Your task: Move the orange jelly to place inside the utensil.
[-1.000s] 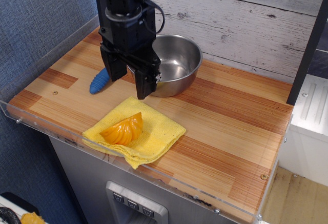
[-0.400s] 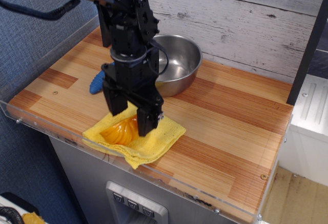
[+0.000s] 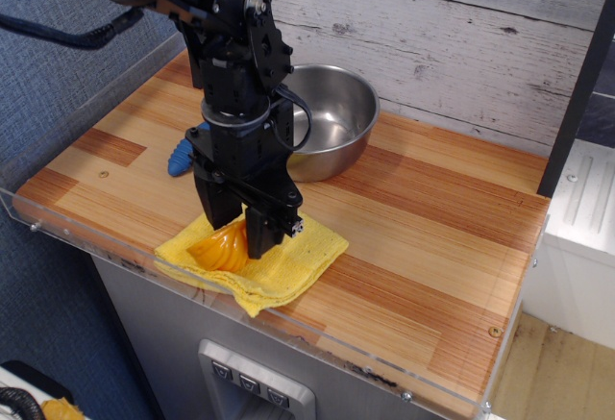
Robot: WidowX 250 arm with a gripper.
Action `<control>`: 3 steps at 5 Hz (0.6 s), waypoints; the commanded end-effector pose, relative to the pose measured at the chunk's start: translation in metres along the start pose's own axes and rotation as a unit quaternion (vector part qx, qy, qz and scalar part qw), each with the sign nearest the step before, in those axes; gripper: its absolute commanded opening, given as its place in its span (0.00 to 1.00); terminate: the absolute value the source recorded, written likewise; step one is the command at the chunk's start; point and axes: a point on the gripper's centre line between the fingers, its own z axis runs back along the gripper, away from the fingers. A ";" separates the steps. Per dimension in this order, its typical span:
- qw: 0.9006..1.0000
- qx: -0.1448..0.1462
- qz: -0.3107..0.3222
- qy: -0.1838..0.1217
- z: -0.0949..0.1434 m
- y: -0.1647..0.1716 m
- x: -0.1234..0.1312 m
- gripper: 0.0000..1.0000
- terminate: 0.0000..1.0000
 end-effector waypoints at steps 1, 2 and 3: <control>1.000 0.006 -0.005 -0.015 0.011 0.002 0.006 0.00 0.00; 1.000 0.002 -0.007 -0.016 0.014 0.003 0.009 0.00 0.00; 0.998 -0.004 0.010 -0.054 0.045 0.011 0.026 0.00 0.00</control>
